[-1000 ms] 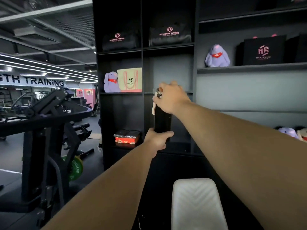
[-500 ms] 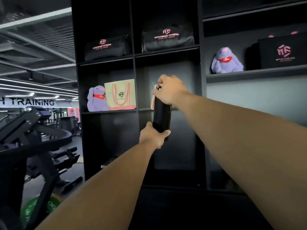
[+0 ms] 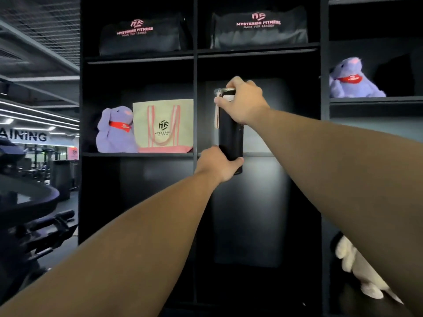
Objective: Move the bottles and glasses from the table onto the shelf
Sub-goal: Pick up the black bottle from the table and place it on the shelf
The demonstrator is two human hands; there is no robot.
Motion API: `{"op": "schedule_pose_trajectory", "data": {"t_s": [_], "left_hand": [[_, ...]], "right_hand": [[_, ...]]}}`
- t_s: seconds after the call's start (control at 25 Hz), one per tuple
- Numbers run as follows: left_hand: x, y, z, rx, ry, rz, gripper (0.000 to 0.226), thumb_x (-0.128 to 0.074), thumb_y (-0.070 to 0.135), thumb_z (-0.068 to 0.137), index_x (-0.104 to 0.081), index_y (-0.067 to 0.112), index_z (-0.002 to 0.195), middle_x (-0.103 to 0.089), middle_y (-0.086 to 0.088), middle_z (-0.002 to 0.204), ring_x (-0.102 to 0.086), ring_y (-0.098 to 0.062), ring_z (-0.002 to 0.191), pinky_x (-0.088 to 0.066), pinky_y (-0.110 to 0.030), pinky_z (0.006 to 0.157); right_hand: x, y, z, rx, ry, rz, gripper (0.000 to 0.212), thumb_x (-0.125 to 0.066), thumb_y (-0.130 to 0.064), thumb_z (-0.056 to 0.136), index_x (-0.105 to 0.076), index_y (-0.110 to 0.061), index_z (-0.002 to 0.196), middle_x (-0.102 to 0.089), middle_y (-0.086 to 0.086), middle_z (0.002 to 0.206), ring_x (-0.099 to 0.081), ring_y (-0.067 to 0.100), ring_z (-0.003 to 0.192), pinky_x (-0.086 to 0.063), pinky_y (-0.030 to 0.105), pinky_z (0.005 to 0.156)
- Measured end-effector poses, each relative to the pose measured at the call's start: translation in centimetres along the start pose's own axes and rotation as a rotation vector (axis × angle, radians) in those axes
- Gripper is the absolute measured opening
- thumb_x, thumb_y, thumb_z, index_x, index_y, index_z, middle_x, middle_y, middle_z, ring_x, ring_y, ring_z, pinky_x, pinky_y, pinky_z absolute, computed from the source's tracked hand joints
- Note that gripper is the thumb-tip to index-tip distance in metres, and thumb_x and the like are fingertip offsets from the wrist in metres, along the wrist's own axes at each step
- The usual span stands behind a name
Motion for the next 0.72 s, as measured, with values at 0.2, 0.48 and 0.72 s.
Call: {"op": "schedule_pose_trajectory", "data": {"t_s": [0.2,0.48,0.72], "left_hand": [[0.8,-3.8,12.6,-0.093,-0.008,0.143,0.041,-0.065,0.059,0.083,-0.059,0.019,0.082,-0.063,-0.002,0.085,-0.063,-0.025,0.078,-0.041,-0.027,0.054],[-3.1,-7.2,24.4,-0.103,-0.034,0.238,0.072,-0.064,0.052,0.093,-0.041,0.004,0.141,-0.054,-0.012,0.132,-0.057,-0.028,0.109,-0.04,-0.032,0.074],[-9.0,-10.0,34.0,0.118,-0.097,0.359,0.093,-0.061,0.048,0.098,-0.013,-0.005,0.157,-0.041,-0.018,0.154,-0.049,-0.034,0.135,-0.043,-0.036,0.092]], "right_hand": [[-7.0,2.9,7.7,-0.067,0.064,0.13,0.065,-0.065,-0.044,0.091,-0.033,-0.024,0.144,-0.051,0.008,0.124,-0.056,0.024,0.098,-0.048,0.032,0.078],[-15.6,7.8,16.6,-0.065,0.05,0.147,0.067,-0.063,-0.032,0.098,-0.022,-0.02,0.151,-0.061,0.008,0.113,-0.058,0.012,0.073,-0.044,0.024,0.055],[-24.7,14.7,24.8,-0.067,-0.026,0.164,0.071,-0.064,-0.033,0.098,-0.02,-0.018,0.153,-0.058,0.016,0.127,-0.061,0.033,0.106,-0.047,0.036,0.078]]}}
Point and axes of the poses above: each hand's wrist, its own z-axis towards the middle knuckle, its own x-axis out of the back of the hand, y = z × x, the point moved 5 cm from there along z, towards the middle knuckle
